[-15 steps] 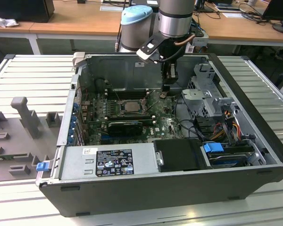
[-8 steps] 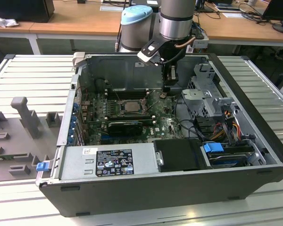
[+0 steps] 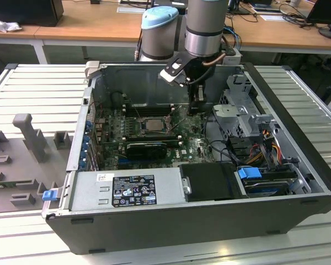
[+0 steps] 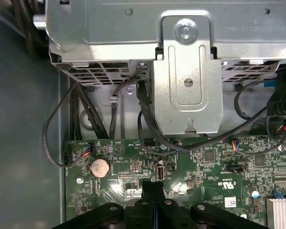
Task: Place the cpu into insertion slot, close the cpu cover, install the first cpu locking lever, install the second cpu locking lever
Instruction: 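Close the cpu cover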
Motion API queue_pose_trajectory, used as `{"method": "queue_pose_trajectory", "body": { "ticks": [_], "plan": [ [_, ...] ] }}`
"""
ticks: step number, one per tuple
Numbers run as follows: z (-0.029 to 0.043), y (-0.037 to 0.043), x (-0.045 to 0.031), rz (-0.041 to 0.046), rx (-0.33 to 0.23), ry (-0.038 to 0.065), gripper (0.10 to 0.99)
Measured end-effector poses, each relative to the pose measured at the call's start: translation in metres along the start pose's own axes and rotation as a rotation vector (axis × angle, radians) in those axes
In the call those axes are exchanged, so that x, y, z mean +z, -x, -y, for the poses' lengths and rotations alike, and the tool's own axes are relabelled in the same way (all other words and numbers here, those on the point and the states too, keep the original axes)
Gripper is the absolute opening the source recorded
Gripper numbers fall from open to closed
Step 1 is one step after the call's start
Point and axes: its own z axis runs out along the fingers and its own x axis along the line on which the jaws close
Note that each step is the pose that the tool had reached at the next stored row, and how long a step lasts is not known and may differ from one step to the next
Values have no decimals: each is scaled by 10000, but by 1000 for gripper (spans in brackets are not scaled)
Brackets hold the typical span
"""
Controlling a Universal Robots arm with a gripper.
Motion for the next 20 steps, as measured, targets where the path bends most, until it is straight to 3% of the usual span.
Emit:
{"method": "queue_pose_trajectory", "body": {
  "ticks": [9,20],
  "plan": [
    [116,4,5,-16,1,-2,106],
    [155,6,3,-16,-16,-1,106]
  ]
}}
